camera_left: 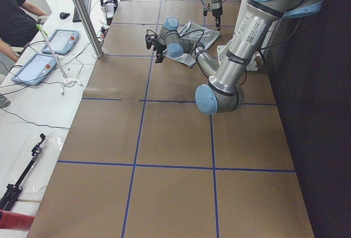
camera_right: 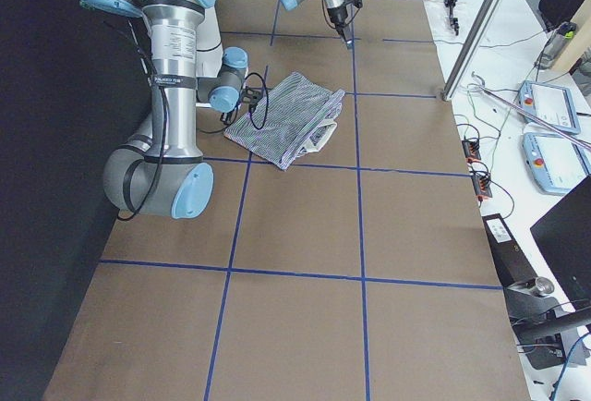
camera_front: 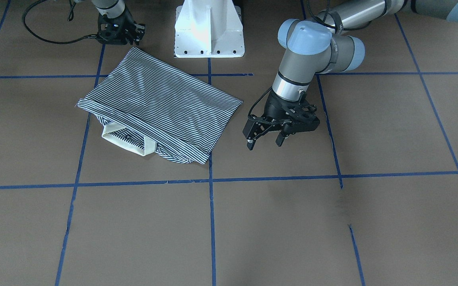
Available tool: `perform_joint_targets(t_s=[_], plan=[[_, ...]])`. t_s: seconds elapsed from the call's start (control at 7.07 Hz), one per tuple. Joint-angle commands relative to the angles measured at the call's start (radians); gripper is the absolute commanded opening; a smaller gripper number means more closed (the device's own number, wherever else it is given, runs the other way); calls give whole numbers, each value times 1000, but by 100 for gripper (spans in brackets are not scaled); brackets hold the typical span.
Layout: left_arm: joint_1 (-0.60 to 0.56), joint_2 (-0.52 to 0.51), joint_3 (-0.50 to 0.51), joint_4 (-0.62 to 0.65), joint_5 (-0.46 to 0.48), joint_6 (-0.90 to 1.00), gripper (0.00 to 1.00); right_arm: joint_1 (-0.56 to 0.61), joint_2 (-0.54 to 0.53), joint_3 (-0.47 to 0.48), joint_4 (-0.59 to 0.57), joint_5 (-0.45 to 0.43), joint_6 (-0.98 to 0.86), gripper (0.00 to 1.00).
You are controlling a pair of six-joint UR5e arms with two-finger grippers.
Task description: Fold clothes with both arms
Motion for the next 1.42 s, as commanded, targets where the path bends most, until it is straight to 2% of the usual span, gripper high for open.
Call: perform_joint_targets(t_s=[0.0, 0.14, 0.42, 0.71, 1.27], plan=[[116, 2, -7, 37, 0, -159, 95, 143, 54, 3, 8, -28, 2, 100], [173, 4, -10, 56, 6, -275, 90, 217, 94, -3, 7, -25, 0, 100], [247, -2, -29, 121, 11, -409, 90, 297, 129, -3, 8, -24, -1, 100], [261, -10, -47, 181, 11, -461, 91, 334, 131, -4, 8, -18, -15, 100], [303, -1, -37, 194, 24, -482, 91, 347, 140, -4, 8, -15, -15, 100]])
